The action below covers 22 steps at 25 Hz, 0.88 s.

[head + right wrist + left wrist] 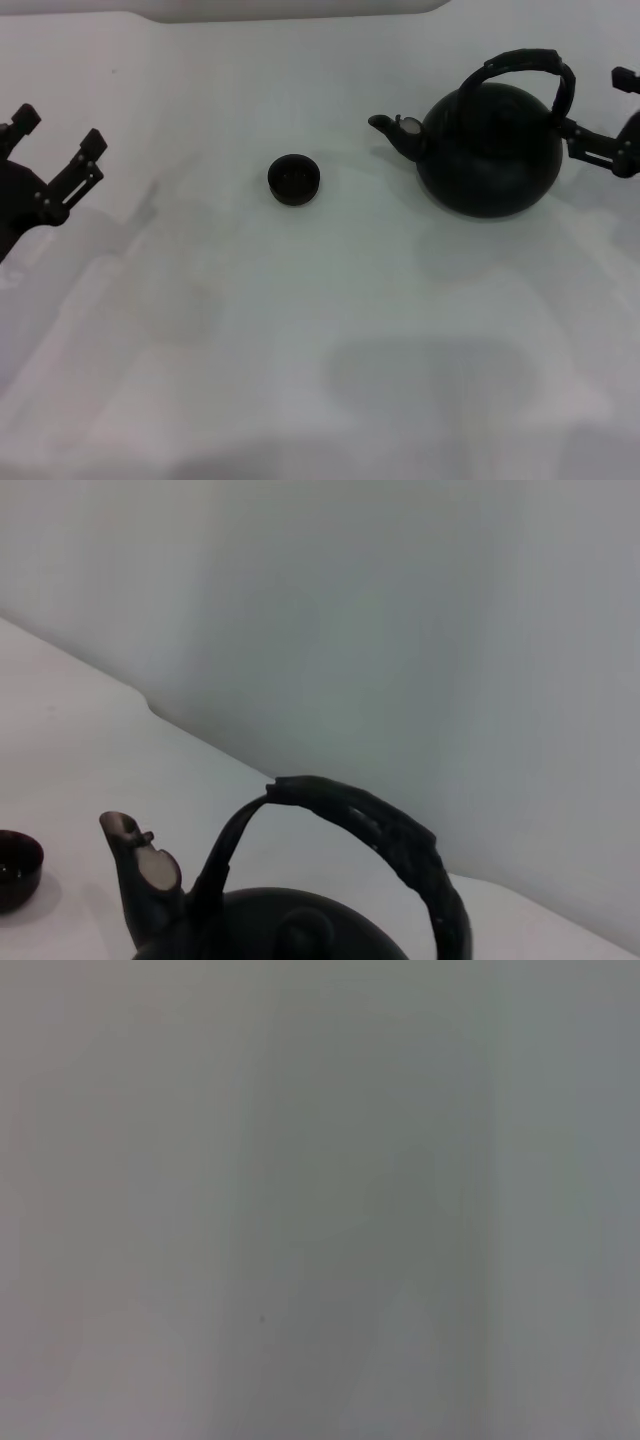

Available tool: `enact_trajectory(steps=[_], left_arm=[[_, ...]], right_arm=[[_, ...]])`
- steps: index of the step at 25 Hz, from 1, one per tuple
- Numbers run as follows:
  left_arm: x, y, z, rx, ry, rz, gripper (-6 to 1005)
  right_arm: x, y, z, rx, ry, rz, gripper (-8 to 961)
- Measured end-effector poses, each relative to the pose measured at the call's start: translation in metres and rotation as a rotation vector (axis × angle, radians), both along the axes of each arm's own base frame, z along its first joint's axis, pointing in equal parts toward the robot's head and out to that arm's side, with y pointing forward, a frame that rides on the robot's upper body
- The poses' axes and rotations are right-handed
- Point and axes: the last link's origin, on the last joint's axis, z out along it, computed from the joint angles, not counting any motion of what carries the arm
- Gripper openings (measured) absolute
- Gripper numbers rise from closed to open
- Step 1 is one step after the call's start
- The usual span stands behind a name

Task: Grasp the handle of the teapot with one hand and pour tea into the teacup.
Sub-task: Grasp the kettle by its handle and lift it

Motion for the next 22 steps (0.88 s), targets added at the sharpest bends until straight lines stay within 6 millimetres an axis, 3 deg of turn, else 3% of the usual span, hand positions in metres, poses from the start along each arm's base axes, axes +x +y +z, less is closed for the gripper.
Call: enact_trajectory(steps=[22], left_arm=[[0.004,0.0,-0.008,-0.02,-0.022,0.0,847]], right_arm=[[-0.001,0.019,-0.007,-0.007,0.017,-0.004,704]])
